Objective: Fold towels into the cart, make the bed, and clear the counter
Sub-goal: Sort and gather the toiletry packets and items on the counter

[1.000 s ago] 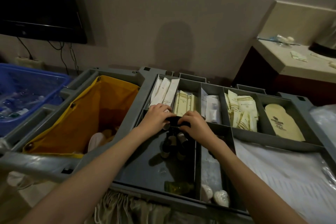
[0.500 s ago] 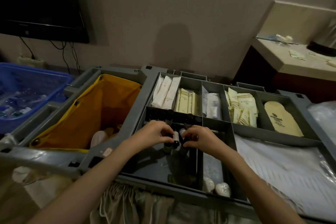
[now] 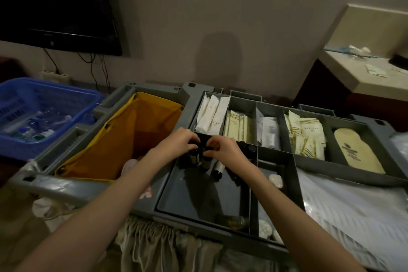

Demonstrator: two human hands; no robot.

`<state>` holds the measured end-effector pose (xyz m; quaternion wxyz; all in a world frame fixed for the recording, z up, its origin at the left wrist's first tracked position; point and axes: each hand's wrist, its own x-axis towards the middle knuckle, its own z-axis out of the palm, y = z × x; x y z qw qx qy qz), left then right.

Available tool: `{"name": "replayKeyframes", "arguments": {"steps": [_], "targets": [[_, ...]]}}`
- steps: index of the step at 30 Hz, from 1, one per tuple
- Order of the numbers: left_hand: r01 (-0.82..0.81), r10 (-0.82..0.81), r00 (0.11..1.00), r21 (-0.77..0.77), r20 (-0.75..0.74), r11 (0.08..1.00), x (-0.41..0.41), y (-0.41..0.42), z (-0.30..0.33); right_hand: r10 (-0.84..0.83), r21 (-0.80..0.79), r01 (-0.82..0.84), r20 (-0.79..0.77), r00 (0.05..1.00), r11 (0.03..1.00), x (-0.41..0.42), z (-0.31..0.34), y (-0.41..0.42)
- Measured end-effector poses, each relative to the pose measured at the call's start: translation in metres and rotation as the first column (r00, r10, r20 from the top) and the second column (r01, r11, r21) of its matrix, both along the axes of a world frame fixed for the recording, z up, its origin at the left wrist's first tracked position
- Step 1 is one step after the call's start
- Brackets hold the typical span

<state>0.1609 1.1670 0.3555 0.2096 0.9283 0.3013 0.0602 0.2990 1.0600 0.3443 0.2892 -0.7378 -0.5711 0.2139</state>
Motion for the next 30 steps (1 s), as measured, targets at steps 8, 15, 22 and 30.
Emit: {"name": "replayKeyframes", "arguments": {"steps": [8, 15, 22, 30], "targets": [[-0.016, 0.008, 0.996, 0.094, 0.087, 0.995, -0.003, -0.005, -0.010, -0.001, -0.011, 0.000, -0.050, 0.999, 1.000, 0.010, -0.005, 0.000], [-0.052, -0.007, 0.965, 0.219, 0.261, 0.974, 0.003, -0.034, -0.020, 0.090, -0.200, -0.048, 0.204, 0.975, 0.979, 0.031, -0.020, -0.023], [-0.146, 0.066, 0.912, 0.172, 0.404, 0.974, -0.007, -0.056, -0.035, -0.007, -0.248, 0.044, 0.145, 0.989, 0.968, 0.026, -0.032, -0.014], [-0.151, 0.094, 0.910, 0.112, 0.403, 0.982, -0.009, -0.061, -0.041, 0.038, -0.345, -0.034, 0.003, 0.999, 0.938, 0.024, -0.036, -0.021]]}}
